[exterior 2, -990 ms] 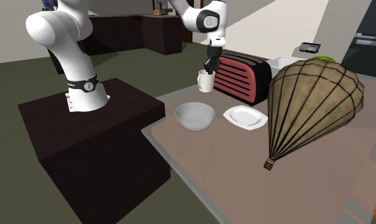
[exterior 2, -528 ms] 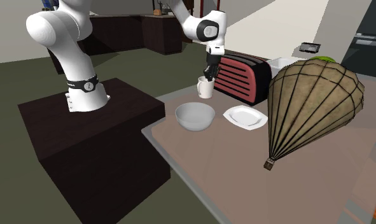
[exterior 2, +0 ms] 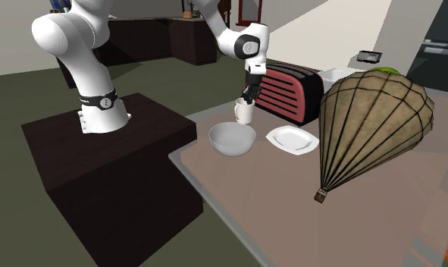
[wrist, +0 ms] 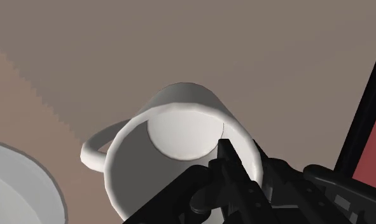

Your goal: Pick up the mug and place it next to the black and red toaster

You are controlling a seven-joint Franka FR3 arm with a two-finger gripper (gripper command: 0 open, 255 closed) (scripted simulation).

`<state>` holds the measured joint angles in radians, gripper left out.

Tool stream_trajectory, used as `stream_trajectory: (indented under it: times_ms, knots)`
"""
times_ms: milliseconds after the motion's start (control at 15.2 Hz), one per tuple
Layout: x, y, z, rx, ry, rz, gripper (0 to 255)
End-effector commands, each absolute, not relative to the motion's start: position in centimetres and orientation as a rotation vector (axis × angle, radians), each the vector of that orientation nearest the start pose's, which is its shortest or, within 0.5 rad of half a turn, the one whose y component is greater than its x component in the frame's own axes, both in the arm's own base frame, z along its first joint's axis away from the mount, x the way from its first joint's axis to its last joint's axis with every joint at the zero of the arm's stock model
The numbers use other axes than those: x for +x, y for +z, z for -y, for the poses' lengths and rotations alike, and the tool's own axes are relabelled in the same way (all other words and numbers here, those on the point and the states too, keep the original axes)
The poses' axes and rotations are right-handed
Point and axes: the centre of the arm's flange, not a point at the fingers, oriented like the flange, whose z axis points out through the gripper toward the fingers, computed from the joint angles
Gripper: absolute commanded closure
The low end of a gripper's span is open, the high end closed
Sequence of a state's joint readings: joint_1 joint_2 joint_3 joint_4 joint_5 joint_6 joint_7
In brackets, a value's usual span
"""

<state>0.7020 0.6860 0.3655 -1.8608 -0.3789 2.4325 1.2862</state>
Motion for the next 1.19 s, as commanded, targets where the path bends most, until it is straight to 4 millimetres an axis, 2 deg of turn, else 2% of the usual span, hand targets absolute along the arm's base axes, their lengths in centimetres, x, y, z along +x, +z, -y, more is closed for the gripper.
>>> stream_trajectory:
  times_ms: [0, 264, 330, 660, 924, 1122]
  knots:
    - [31.3, 16.2, -54.7, -3.186, 0.018, 0.012, 255]
    - [31.3, 16.2, -54.7, -3.186, 0.018, 0.012, 255]
    - [31.3, 16.2, -54.7, -3.186, 0.018, 0.012, 0]
    - [31.3, 16.2, -54.7, -3.186, 0.018, 0.012, 0]
    - [31.4, 21.2, -54.9, -3.186, 0.018, 0.012, 0]
    - [31.4, 21.2, -54.9, -3.186, 0.018, 0.012, 0]
